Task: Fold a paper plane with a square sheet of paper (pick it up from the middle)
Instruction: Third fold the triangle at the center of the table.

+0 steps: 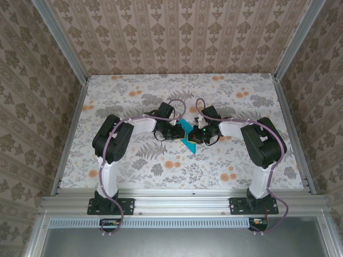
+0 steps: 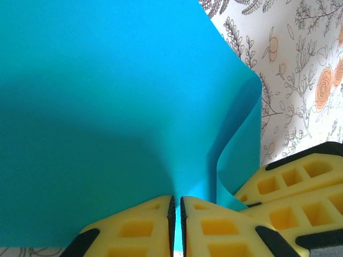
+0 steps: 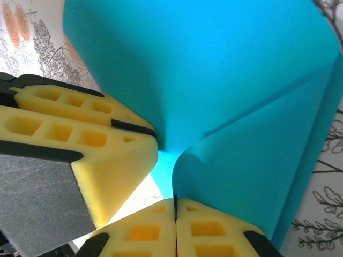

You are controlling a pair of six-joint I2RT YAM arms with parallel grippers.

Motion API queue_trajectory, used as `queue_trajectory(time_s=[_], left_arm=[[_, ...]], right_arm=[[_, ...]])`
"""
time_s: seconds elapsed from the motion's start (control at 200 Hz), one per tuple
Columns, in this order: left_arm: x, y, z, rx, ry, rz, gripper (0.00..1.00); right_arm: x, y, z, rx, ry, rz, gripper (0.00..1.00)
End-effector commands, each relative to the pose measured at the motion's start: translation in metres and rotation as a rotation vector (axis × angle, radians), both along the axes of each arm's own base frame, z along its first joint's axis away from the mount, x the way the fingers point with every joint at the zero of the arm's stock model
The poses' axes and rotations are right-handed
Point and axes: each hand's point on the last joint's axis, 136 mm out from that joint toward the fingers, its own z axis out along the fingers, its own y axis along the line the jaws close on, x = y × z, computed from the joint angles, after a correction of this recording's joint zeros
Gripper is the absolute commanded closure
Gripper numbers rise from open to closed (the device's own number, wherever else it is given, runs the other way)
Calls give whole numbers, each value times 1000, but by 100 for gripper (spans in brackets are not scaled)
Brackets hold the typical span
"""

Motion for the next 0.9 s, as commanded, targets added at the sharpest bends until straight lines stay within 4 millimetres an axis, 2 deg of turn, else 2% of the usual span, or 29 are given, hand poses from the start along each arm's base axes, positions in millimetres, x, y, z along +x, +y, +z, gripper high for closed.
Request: queue_trajectory(time_s=[0.0, 0.625, 0.895], left_arm=[[-7, 4, -17, 30, 40, -17, 86], [-8, 2, -20, 25, 51, -23, 86], [-8, 1, -21, 20, 54, -25, 86]], right_arm=[[1, -1, -9, -38, 13, 7, 91], [0, 0, -17, -45, 29, 13, 87], [-1, 2, -18, -35, 28, 15, 81]])
